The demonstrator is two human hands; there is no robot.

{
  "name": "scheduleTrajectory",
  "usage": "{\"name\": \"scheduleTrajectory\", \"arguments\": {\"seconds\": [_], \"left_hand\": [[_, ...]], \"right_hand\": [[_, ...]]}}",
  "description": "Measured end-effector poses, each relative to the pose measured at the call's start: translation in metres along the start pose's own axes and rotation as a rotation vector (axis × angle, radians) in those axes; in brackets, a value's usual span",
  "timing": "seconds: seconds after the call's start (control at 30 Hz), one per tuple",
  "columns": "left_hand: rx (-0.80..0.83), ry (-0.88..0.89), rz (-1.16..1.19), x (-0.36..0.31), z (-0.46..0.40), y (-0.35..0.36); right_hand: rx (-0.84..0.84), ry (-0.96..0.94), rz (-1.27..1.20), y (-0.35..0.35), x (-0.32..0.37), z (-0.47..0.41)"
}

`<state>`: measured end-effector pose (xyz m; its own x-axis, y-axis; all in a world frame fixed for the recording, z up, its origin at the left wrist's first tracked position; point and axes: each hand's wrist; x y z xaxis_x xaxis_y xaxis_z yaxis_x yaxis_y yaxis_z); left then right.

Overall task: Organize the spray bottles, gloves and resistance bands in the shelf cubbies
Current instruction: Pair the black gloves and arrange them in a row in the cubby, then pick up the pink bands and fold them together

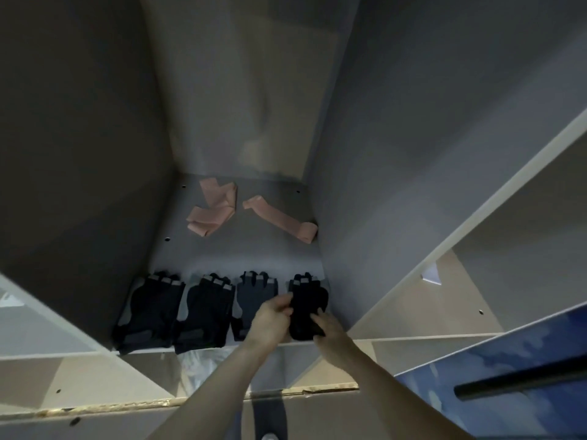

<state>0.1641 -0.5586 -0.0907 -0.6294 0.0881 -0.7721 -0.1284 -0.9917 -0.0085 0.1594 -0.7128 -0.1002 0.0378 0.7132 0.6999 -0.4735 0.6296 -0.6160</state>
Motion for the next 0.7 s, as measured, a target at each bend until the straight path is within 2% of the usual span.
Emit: {"name": "scheduleTrajectory", "arguments": {"seconds": [0.07,0.13,0.17,0.23,0.3,0.4,0.53,0.6,0.7], "left_hand": [[-0.212,0.254,-0.288,0.003,0.006,-0.012],[-0.557,0.517,-0.800,0.016,0.007,-0.031],[-0.600,0.494,-1.013,0.022,0.008,-0.039],[-0.427,0.264,-1.336,0.035,0.009,-0.053],[-0.237,0.081,-1.387,0.049,0.007,-0.058],[-0.250,0.127,-1.426,0.053,0.006,-0.058],[-0.302,0.147,-1.436,0.052,0.008,-0.064],[-0.413,0.286,-1.338,0.048,0.012,-0.064],[-0.482,0.432,-0.931,0.033,0.030,-0.064]], "right_hand": [[0.051,-0.050,0.129,0.001,-0.005,0.002],[0.073,-0.089,0.162,0.002,-0.005,0.005],[0.072,-0.111,0.175,0.003,-0.005,0.007],[0.073,-0.160,0.254,0.007,-0.008,0.008],[0.129,-0.194,0.366,0.012,-0.007,0.008],[0.188,-0.171,0.432,0.017,-0.008,0.005],[0.122,-0.126,0.436,0.011,0.003,0.001],[-0.051,-0.145,0.489,0.007,0.017,-0.007],[-0.217,-0.193,0.340,-0.006,0.045,-0.038]]}}
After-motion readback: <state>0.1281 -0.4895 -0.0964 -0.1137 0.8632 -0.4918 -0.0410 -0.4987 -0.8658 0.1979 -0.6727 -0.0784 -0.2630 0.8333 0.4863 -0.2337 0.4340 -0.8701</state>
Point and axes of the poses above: each hand's wrist, its own z-axis away from the middle knuckle, its own y-axis out of the palm, x = y × z, and after that the axes turned 13 degrees about -y, right-handed
